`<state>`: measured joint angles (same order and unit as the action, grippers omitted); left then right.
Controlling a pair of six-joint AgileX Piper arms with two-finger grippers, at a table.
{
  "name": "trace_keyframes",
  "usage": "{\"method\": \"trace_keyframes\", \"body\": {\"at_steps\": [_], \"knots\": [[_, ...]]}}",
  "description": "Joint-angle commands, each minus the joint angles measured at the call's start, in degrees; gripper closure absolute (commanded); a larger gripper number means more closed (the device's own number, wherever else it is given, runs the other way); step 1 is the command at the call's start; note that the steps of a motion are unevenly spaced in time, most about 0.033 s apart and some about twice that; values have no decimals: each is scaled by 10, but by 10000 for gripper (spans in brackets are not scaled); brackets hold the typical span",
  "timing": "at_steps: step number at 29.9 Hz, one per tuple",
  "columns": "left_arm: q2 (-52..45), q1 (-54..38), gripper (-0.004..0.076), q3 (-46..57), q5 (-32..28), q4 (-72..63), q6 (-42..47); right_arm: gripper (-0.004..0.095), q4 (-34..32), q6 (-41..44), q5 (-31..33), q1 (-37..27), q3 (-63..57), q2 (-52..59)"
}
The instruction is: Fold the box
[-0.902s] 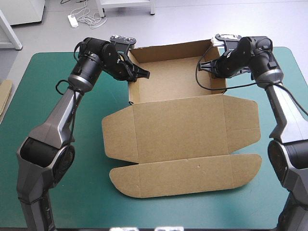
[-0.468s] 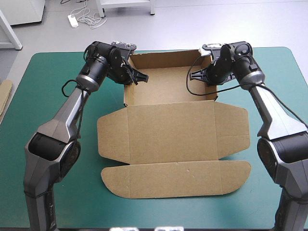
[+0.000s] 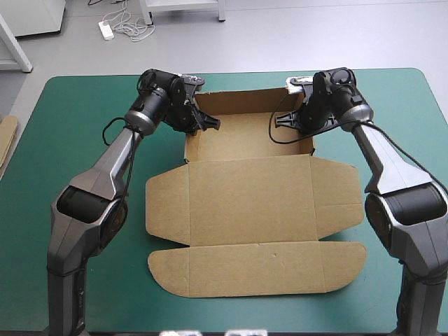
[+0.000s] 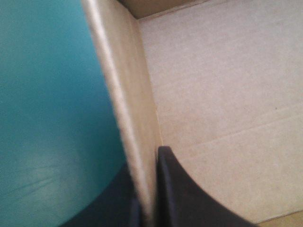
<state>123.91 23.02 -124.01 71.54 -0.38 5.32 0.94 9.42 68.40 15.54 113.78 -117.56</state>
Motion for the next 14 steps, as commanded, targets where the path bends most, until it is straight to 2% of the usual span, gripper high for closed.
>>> {"method": "trace_keyframes", "body": {"at_steps": [1,14], "knots": [[-11,-2,732,-14,25,-19,-21,905,10,-26,4,1,18,22],[25,-7,732,-14,24,-21,-21,905,16,-31,-1,1,16,-24]]}}
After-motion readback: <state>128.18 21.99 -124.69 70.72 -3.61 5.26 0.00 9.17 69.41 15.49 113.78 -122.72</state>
